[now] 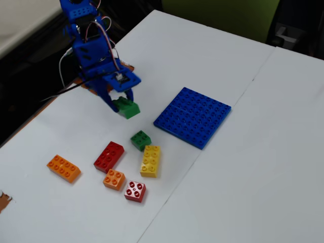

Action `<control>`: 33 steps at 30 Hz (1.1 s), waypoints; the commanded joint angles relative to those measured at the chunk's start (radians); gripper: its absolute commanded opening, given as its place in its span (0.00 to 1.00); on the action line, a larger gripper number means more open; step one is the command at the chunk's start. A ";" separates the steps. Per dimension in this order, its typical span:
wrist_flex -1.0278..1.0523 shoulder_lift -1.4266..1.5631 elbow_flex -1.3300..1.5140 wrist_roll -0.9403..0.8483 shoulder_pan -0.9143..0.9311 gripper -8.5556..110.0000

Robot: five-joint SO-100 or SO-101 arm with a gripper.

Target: Pick up the 2x4 green block and go up the 8x8 blue block.

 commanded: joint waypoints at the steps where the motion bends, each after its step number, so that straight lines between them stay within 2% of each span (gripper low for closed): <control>1: -0.052 0.061 -0.058 0.074 -0.123 0.07; 7: 0.098 -0.089 -0.368 0.264 -0.311 0.07; 14: 0.535 -0.515 -1.186 0.285 -0.419 0.07; 16: 0.592 -0.641 -1.371 0.272 -0.445 0.07; 24: 0.512 -0.848 -1.413 0.183 -0.494 0.07; 33: 0.588 -1.035 -1.462 0.173 -0.491 0.07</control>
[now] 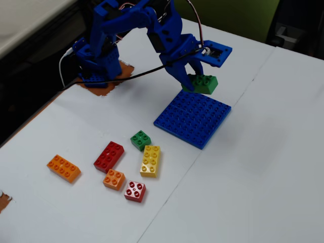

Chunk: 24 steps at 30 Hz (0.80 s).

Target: Pick up the 2x4 green block and go up the 8x8 blue block.

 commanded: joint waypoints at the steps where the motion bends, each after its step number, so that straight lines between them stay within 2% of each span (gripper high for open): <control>1: 0.074 -0.037 -0.104 -0.006 -0.003 0.07; 11: 0.163 -0.057 -0.106 0.060 -0.005 0.07; 24: 0.166 -0.100 -0.106 0.034 0.003 0.07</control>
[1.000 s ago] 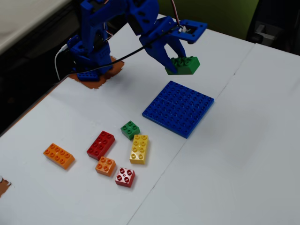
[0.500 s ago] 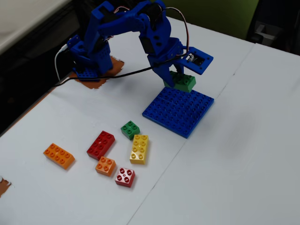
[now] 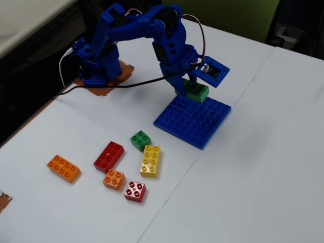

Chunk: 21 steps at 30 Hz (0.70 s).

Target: Pick up the 2x4 green block and go up the 8x8 blue block.

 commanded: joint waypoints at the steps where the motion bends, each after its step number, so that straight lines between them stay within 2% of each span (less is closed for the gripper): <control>1: 0.005 0.011 -0.044 -0.015 0.003 0.07; 21: -0.025 0.003 -0.048 -0.018 0.006 0.07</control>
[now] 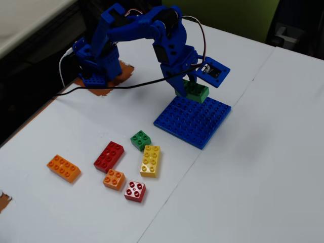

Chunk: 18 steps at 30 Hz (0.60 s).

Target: Pick up the 2x4 green block and go up the 8x8 blue block.

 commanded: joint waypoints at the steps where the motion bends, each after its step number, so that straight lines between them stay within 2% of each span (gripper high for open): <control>1: -0.021 0.011 -0.048 0.003 0.006 0.07; 18: -0.069 -0.011 -0.048 0.020 0.012 0.07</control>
